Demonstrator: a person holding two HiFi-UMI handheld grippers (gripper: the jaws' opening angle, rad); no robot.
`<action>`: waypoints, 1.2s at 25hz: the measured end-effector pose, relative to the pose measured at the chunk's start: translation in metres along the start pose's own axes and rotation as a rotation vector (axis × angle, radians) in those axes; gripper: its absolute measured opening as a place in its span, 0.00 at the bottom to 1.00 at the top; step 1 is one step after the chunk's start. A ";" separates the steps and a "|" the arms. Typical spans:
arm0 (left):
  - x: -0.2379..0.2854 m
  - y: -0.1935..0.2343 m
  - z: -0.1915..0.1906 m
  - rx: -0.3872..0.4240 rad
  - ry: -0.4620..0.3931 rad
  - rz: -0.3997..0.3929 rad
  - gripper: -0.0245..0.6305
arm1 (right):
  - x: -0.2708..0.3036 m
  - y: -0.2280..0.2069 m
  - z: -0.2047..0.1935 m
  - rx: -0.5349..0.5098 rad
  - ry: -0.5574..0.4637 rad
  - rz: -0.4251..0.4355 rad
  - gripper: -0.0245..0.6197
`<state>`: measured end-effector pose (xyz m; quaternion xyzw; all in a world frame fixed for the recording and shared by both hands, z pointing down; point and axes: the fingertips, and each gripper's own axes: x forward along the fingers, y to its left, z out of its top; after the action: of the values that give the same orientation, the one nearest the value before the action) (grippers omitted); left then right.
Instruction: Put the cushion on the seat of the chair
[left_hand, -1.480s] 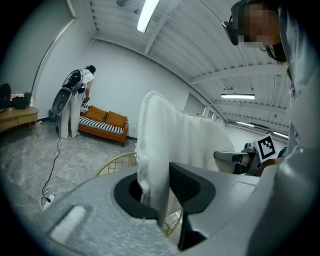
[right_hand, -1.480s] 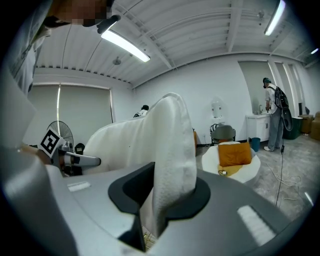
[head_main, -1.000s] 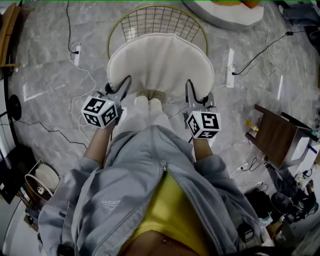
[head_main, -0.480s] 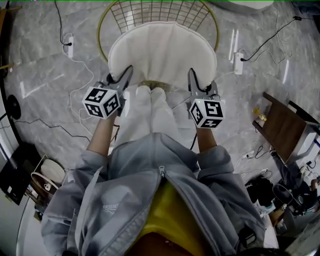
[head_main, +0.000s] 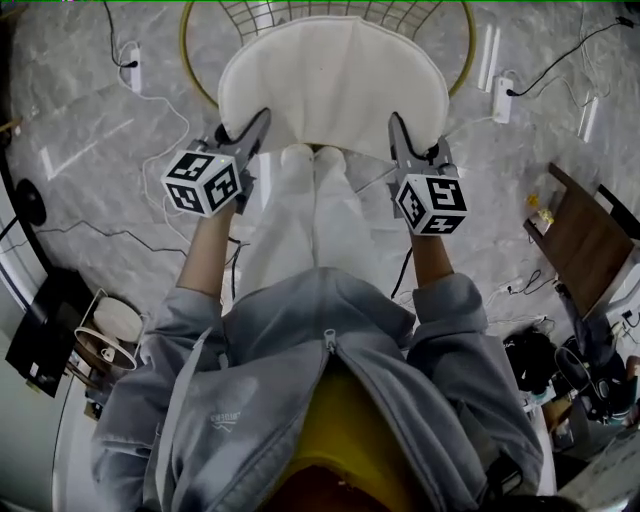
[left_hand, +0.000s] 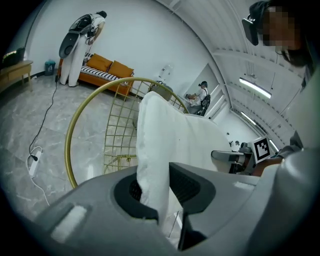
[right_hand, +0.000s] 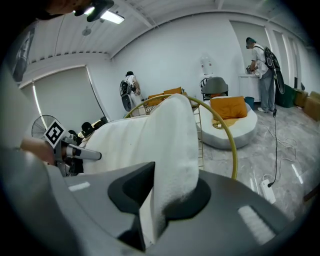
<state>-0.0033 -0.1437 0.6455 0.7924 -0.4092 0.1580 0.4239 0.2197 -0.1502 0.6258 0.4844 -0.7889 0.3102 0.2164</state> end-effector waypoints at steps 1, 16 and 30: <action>0.004 0.003 -0.003 0.000 0.009 -0.003 0.15 | 0.004 -0.002 -0.005 0.007 0.007 0.001 0.15; 0.059 0.053 -0.054 -0.082 0.127 0.000 0.15 | 0.069 -0.032 -0.068 0.068 0.138 -0.004 0.15; 0.090 0.082 -0.067 -0.115 0.224 0.030 0.15 | 0.114 -0.054 -0.094 0.090 0.243 -0.037 0.17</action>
<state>-0.0057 -0.1612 0.7838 0.7381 -0.3794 0.2280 0.5092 0.2219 -0.1745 0.7808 0.4668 -0.7332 0.3976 0.2939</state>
